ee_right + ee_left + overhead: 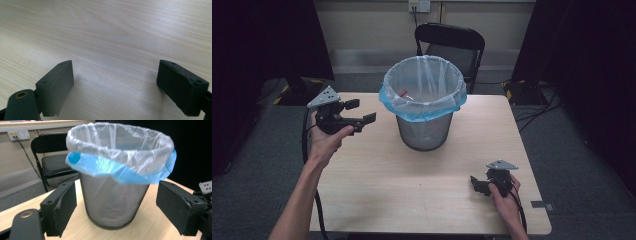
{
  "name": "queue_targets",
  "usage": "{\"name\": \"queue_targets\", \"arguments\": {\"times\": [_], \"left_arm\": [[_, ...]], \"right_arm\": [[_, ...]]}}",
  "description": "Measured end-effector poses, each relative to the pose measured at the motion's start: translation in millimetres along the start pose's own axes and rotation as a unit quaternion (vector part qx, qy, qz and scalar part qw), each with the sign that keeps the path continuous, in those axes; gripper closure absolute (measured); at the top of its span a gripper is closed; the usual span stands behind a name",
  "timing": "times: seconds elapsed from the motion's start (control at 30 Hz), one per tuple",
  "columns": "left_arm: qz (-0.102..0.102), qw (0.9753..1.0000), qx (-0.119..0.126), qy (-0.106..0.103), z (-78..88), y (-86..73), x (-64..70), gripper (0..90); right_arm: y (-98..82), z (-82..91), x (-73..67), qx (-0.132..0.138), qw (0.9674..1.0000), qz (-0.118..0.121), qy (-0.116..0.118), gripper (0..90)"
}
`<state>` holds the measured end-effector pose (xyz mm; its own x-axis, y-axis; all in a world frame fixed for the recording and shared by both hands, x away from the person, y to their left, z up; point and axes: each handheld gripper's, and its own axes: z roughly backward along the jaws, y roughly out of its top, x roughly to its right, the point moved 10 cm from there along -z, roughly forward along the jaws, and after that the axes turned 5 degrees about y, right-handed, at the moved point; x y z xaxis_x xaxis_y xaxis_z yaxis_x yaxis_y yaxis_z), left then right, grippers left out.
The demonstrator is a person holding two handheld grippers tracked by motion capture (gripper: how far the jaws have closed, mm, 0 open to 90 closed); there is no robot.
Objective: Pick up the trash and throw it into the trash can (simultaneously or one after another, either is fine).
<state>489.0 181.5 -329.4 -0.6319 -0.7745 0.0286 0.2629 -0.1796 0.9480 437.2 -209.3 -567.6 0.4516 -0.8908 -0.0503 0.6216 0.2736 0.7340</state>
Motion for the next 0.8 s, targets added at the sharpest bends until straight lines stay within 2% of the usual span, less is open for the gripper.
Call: {"name": "queue_targets", "arguments": {"times": [0.23, 0.4, 0.5, 0.67, 0.8], "left_arm": [[0.002, 0.9999, -0.013, 0.007, 7.7, -20.2, -3.5, 17.0], [-0.005, 0.9995, -0.027, 0.014, 11.6, -35.9, -5.6, 17.0], [0.002, 0.9993, -0.031, 0.018, 13.2, -43.2, -8.6, 17.6], [0.003, 0.9986, -0.048, 0.021, 16.7, -62.1, -10.7, 17.4], [0.001, 0.9974, -0.065, 0.033, 18.2, -78.4, -12.3, 17.5]], "right_arm": [[0.0, 0.0, -0.1, 0.000, 1.0000, 0.000, 0.000, 13.5], [0.0, 0.0, 0.0, 0.000, 1.0000, 0.000, 0.000, 13.5], [0.0, 0.0, -0.1, 0.000, 1.0000, 0.000, 0.000, 13.5], [0.0, 0.0, 0.0, 0.000, 1.0000, 0.000, 0.000, 13.5], [0.0, 0.0, 0.0, 0.000, 1.0000, 0.000, 0.000, 13.5]]}}
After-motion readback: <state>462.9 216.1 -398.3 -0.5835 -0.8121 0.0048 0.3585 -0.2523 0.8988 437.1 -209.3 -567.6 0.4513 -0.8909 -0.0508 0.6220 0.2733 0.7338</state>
